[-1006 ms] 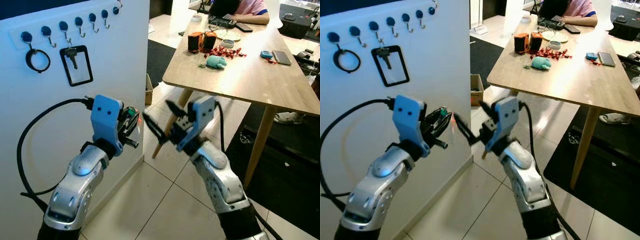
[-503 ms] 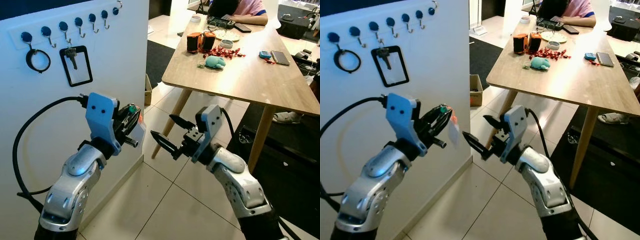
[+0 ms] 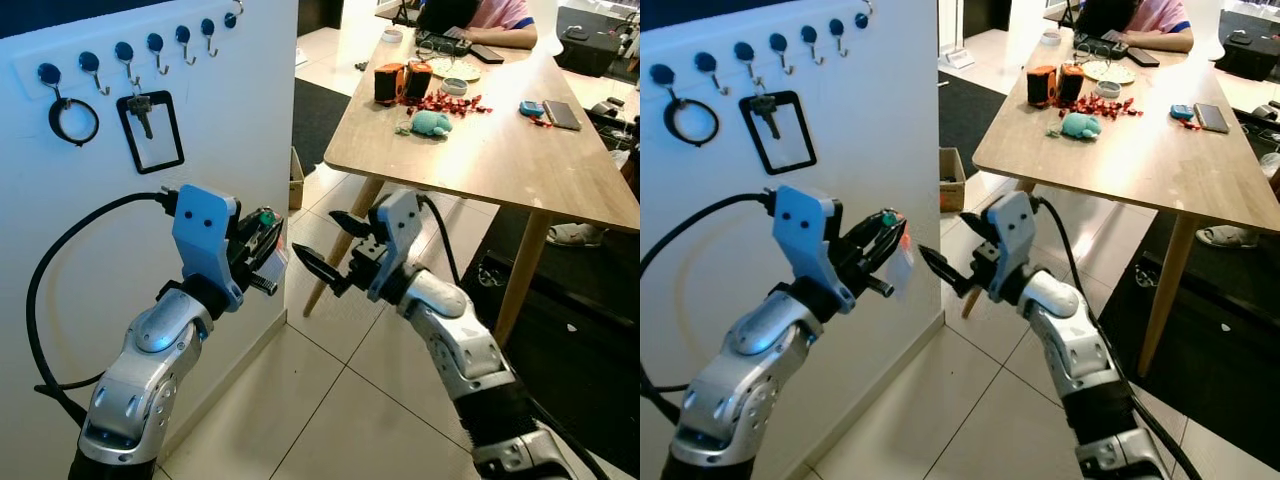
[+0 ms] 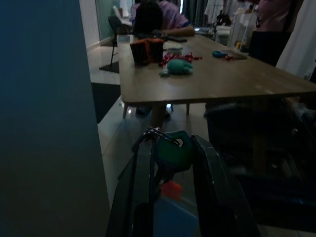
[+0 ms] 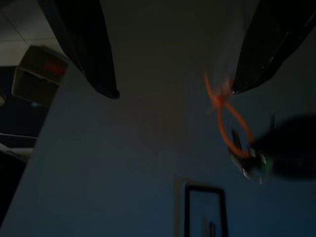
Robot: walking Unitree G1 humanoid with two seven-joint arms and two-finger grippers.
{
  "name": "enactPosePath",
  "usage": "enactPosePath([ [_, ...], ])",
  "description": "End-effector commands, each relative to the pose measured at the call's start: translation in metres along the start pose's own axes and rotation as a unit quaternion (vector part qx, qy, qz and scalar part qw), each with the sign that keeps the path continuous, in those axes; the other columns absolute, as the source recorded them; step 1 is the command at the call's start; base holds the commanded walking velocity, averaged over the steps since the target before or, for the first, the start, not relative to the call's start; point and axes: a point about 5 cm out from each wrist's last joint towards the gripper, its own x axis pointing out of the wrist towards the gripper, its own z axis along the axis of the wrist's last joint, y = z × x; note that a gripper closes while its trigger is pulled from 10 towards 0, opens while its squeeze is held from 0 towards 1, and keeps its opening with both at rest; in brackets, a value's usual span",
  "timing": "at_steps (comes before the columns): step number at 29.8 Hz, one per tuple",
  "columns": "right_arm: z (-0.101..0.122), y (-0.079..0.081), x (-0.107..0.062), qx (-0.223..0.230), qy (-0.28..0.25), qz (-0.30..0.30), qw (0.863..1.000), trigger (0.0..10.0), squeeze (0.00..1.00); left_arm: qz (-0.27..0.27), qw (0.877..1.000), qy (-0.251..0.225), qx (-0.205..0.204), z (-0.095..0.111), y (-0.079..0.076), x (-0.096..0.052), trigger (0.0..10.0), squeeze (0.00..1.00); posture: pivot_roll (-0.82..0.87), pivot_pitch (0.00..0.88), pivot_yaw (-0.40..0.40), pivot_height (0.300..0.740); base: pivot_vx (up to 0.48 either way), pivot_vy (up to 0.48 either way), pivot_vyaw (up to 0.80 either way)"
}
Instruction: Hang keys on a hook
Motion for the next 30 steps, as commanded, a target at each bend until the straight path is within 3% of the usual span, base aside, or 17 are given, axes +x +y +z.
enactPosePath([
  [1, -0.002, 0.008, 0.004, 0.005, -0.004, 0.034, 0.999, 10.0, 0.0, -0.008, 1.0, -0.005, 0.01, 0.001, -0.006, -0.002, 10.0, 0.0, 0.17, 0.185, -0.045, 0.74, 0.0, 0.0, 0.0],
  [15, -0.003, 0.009, 0.013, 0.006, -0.013, 0.043, 0.999, 10.0, 0.0, -0.012, 1.0, -0.007, 0.008, 0.001, -0.01, -0.003, 10.0, 0.0, 0.17, 0.176, -0.05, 0.74, 0.0, 0.0, 0.0],
  [16, -0.002, 0.008, 0.016, 0.005, -0.017, 0.041, 0.999, 9.1, 0.0, -0.012, 1.0, -0.008, 0.007, 0.001, -0.009, -0.003, 10.0, 0.0, 0.17, 0.175, -0.051, 0.74, 0.0, 0.0, 0.0],
  [21, 0.0, 0.008, 0.019, 0.003, -0.02, 0.039, 0.999, 8.8, 0.0, -0.01, 1.0, -0.008, 0.007, 0.001, -0.009, -0.003, 10.0, 0.0, 0.17, 0.177, -0.052, 0.74, 0.0, 0.0, 0.0],
  [22, 0.0, 0.008, 0.02, 0.003, -0.022, 0.039, 0.999, 7.5, 0.0, -0.01, 1.0, -0.008, 0.007, 0.001, -0.009, -0.003, 10.0, 0.0, 0.17, 0.178, -0.053, 0.74, 0.0, 0.0, 0.0],
  [23, 0.001, 0.007, 0.022, 0.003, -0.024, 0.039, 0.999, 5.1, 0.0, -0.009, 1.0, -0.008, 0.007, 0.001, -0.009, -0.003, 10.0, 0.0, 0.17, 0.179, -0.054, 0.74, 0.0, 0.0, 0.0],
  [24, 0.001, 0.007, 0.023, 0.003, -0.026, 0.04, 0.999, 5.1, 0.0, -0.008, 1.0, -0.007, 0.007, 0.001, -0.009, -0.003, 10.0, 0.0, 0.17, 0.179, -0.054, 0.74, 0.0, 0.0, 0.0],
  [25, 0.002, 0.007, 0.025, 0.003, -0.028, 0.04, 0.999, 3.9, 0.0, -0.008, 1.0, -0.007, 0.008, 0.0, -0.009, -0.004, 10.0, 0.0, 0.18, 0.179, -0.054, 0.74, 0.0, 0.0, 0.0],
  [26, 0.002, 0.007, 0.025, 0.003, -0.028, 0.04, 0.999, 3.9, 0.0, -0.008, 1.0, -0.007, 0.008, 0.0, -0.009, -0.004, 10.0, 0.0, 0.18, 0.179, -0.054, 0.74, 0.0, 0.0, 0.0],
  [27, 0.002, 0.007, 0.026, 0.002, -0.03, 0.04, 0.999, 2.9, 0.0, -0.008, 1.0, -0.006, 0.007, 0.0, -0.009, -0.004, 10.0, 0.0, 0.18, 0.182, -0.055, 0.74, 0.0, 0.0, 0.0],
  [28, 0.003, 0.007, 0.028, 0.002, -0.032, 0.041, 0.999, 0.2, 0.0, -0.007, 1.0, -0.006, 0.007, 0.0, -0.009, -0.004, 10.0, 0.0, 0.18, 0.183, -0.055, 0.74, 0.0, 0.0, 0.0],
  [30, 0.003, 0.008, 0.029, 0.003, -0.034, 0.041, 0.999, 0.0, 0.0, -0.007, 1.0, -0.006, 0.007, 0.0, -0.01, -0.004, 10.0, 0.0, 0.18, 0.183, -0.055, 0.74, 0.0, 0.0, 0.0],
])
